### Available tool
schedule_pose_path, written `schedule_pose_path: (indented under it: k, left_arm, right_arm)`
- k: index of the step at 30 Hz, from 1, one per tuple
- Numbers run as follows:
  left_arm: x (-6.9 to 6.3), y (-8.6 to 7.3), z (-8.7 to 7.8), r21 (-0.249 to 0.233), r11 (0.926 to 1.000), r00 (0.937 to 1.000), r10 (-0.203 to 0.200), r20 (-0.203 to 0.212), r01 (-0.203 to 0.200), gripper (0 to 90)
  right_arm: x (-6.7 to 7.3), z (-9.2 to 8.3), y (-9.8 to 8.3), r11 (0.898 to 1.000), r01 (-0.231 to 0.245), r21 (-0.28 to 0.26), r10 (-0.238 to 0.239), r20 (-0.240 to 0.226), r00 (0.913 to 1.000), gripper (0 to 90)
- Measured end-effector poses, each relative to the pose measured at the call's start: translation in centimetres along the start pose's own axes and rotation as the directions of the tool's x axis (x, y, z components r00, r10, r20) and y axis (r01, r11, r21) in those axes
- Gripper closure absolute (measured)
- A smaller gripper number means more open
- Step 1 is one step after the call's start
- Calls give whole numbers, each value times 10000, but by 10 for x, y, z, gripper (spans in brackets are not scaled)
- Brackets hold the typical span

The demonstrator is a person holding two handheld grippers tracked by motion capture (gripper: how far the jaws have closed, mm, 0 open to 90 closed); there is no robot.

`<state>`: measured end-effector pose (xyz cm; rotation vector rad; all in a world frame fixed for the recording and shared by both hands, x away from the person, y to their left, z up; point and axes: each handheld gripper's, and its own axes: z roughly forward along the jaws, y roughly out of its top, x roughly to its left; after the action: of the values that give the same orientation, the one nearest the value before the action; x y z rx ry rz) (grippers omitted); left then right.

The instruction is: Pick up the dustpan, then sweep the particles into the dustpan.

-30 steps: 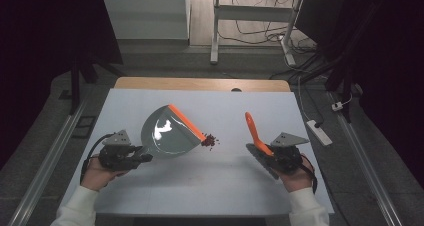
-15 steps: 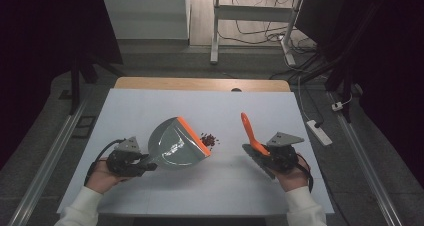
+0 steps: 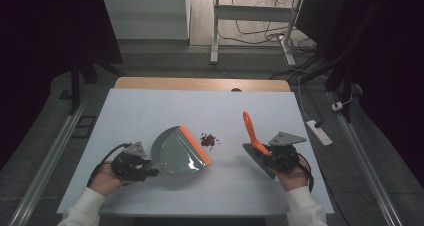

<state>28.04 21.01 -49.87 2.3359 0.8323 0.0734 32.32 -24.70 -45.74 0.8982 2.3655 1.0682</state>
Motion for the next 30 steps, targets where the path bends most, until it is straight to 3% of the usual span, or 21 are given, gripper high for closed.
schedule_pose_path:
  k: [2,8,13,20,30]
  left_arm:
    - [0,1,1,-24,10000,9998,-56,179,57,618]
    - [0,3,8,410,9990,9999,-166,16,165,617]
    - [0,4,11,404,9985,9991,-380,213,371,618]
    - [0,4,13,574,9974,9990,-433,104,426,617]
    - [2,4,15,648,9971,9990,-406,182,394,618]
  right_arm:
    - [0,0,0,10000,36,0,-36,-1,10000,701]
    - [-1,1,0,10000,11,-20,-11,36,10000,701]
    - [1,2,2,10000,39,-22,-39,31,10000,701]
    - [2,4,5,9999,110,-85,-109,39,9999,701]
    - [-1,17,34,9988,306,-393,-301,123,9995,702]
